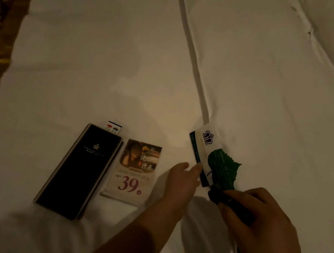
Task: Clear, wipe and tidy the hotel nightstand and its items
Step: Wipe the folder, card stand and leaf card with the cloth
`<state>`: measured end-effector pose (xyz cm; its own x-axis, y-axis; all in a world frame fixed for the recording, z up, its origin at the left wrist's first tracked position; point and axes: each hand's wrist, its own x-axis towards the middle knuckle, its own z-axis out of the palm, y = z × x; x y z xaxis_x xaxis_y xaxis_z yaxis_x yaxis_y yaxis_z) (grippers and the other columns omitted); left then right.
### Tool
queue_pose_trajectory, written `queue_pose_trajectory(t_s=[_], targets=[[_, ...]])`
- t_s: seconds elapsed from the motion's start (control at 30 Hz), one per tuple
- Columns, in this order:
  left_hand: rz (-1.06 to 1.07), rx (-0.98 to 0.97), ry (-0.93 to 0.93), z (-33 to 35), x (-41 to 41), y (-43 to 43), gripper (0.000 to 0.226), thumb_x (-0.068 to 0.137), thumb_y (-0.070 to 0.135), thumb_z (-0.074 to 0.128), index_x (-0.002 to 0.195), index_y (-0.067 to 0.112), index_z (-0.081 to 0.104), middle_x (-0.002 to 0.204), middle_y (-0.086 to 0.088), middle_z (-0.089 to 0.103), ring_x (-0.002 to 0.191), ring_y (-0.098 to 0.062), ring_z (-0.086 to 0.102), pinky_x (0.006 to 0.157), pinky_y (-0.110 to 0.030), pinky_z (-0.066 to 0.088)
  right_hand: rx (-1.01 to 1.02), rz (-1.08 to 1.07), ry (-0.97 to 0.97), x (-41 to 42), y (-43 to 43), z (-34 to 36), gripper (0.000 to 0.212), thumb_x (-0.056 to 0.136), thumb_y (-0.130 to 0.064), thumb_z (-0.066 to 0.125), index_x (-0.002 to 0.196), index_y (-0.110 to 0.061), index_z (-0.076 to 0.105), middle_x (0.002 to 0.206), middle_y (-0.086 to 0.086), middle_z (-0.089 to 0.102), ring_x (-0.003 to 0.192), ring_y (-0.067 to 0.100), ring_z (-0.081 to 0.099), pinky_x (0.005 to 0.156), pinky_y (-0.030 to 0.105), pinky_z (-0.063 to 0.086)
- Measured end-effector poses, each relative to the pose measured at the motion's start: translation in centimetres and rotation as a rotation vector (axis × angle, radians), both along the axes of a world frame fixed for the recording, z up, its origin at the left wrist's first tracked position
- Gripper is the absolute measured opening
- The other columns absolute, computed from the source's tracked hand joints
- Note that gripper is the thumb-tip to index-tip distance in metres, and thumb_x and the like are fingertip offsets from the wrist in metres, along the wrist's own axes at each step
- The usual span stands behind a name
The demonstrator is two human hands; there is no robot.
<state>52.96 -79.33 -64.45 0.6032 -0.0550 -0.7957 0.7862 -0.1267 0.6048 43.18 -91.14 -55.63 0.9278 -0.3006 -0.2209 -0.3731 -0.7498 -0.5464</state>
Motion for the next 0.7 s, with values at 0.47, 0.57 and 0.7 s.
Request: queue_pose_trajectory(t_s=[0.47,0.57,0.7], targets=[[0.240,-0.255,0.073,-1.6,2.8,-2.0,0.020,0.090,0.015,0.072,0.104,0.001,0.069,0.097,-0.016,0.073,0.083,-0.026,0.070,0.068,-0.034,0.063,0.036,-0.036,-0.051,0.5,-1.3,-0.1,0.027,0.079,-0.044,0.058,0.102,-0.043,0.070,0.088,-0.019,0.053,0.074,-0.003,0.055,0.055,0.018,0.038],[0.325,-0.360,0.090,-1.4,2.7,-1.6,0.033,0.098,0.013,0.061,0.129,0.001,0.061,0.112,-0.018,0.071,0.091,-0.028,0.068,0.075,-0.040,0.061,0.035,-0.045,-0.051,0.3,-1.4,-0.1,0.026,0.080,-0.047,0.057,0.104,-0.047,0.067,0.090,-0.020,0.052,0.074,-0.003,0.055,0.055,0.018,0.037],[0.418,-0.480,0.037,-0.4,0.7,0.5,0.030,0.103,0.018,0.048,0.130,0.014,0.062,0.124,-0.016,0.070,0.107,-0.032,0.069,0.087,-0.046,0.058,0.033,-0.059,-0.094,0.0,-1.4,0.3,0.027,0.080,-0.046,0.060,0.106,-0.049,0.066,0.091,-0.021,0.052,0.081,-0.003,0.056,0.054,0.016,0.037]])
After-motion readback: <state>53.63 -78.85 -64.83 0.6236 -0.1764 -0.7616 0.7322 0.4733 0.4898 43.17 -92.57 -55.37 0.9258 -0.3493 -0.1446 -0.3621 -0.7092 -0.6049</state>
